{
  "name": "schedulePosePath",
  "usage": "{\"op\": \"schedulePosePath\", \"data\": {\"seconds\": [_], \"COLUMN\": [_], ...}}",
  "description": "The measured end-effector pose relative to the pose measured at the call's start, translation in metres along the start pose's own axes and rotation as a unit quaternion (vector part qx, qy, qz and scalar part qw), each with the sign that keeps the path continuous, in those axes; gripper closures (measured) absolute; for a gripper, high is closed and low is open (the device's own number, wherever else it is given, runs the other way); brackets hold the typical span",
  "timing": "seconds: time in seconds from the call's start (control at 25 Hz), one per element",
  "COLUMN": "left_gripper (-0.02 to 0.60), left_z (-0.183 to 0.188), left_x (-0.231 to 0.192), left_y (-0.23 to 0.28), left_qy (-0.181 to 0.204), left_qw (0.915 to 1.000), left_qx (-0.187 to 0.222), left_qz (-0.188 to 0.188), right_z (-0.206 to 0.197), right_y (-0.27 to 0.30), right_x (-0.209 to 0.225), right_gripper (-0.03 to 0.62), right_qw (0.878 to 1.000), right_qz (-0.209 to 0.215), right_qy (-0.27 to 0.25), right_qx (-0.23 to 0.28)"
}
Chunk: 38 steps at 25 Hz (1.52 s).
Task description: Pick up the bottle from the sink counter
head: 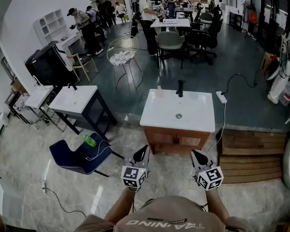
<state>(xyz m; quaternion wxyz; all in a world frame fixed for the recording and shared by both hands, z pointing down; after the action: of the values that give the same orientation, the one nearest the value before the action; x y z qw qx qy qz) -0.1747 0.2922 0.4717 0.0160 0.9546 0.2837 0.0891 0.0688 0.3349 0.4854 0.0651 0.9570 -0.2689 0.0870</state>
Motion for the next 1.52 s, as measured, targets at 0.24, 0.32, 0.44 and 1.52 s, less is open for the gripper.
{"op": "schedulePosePath", "data": {"seconds": [0.24, 0.32, 0.44, 1.52], "left_gripper": [0.574, 0.574, 0.574, 0.574], "left_z": [0.004, 0.003, 0.0, -0.039], "left_x": [-0.013, -0.014, -0.019, 0.015], "left_y": [0.008, 0.003, -0.007, 0.096], "left_qy": [-0.011, -0.006, -0.001, -0.048], "left_qw": [0.9997, 0.9994, 0.9991, 0.9959], "left_qx": [0.004, 0.002, -0.001, -0.072], "left_qz": [-0.019, -0.033, -0.043, 0.027], "right_z": [0.014, 0.011, 0.005, -0.011], "right_y": [0.02, 0.023, 0.028, 0.082], "right_x": [-0.007, -0.015, -0.024, 0.114], "right_gripper": [0.588, 0.588, 0.588, 0.586], "right_qw": [1.0, 1.0, 1.0, 0.997], "right_qz": [-0.014, -0.016, -0.017, 0.06], "right_qy": [0.004, 0.0, 0.002, 0.002], "right_qx": [0.018, 0.014, 0.009, -0.053]}}
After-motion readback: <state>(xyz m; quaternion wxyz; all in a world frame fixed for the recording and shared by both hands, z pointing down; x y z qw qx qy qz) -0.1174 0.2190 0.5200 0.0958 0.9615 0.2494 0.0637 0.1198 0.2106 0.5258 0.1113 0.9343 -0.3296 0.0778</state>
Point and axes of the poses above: the fingertips, and each gripper's own axes: y forward along the fingers, x to its right, z out of its top, the point moved 4 cm from there along -y, backward along the fingers, and after that the axes turned 8 degrees about y, right-handed, at the moved point
